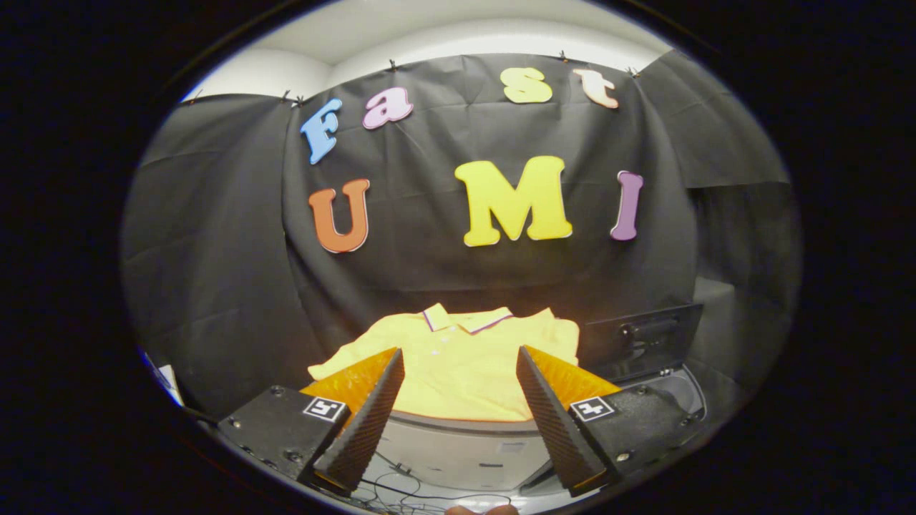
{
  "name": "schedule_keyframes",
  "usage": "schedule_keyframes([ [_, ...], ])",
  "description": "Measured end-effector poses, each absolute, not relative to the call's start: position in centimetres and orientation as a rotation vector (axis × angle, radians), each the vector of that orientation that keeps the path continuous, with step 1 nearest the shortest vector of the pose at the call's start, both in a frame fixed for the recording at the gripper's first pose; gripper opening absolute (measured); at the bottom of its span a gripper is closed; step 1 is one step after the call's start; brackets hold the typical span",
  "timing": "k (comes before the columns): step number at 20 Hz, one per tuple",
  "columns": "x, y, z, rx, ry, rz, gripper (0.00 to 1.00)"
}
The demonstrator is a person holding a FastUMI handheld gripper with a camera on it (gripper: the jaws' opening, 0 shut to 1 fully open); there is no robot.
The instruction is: Put the clothes into the washing machine and then close the washing machine lid.
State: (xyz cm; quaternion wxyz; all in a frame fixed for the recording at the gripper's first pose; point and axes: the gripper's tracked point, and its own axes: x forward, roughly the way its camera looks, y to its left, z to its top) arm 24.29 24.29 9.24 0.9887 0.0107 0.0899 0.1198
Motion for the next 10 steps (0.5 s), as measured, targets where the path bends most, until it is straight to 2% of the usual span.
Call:
schedule_keyframes([
  [6,31.5,28.2,9.0,-0.002,0.341,0.270,0.99],
  [10,35.5,29.5,7.9,-0.039,0.481,0.234,0.99],
])
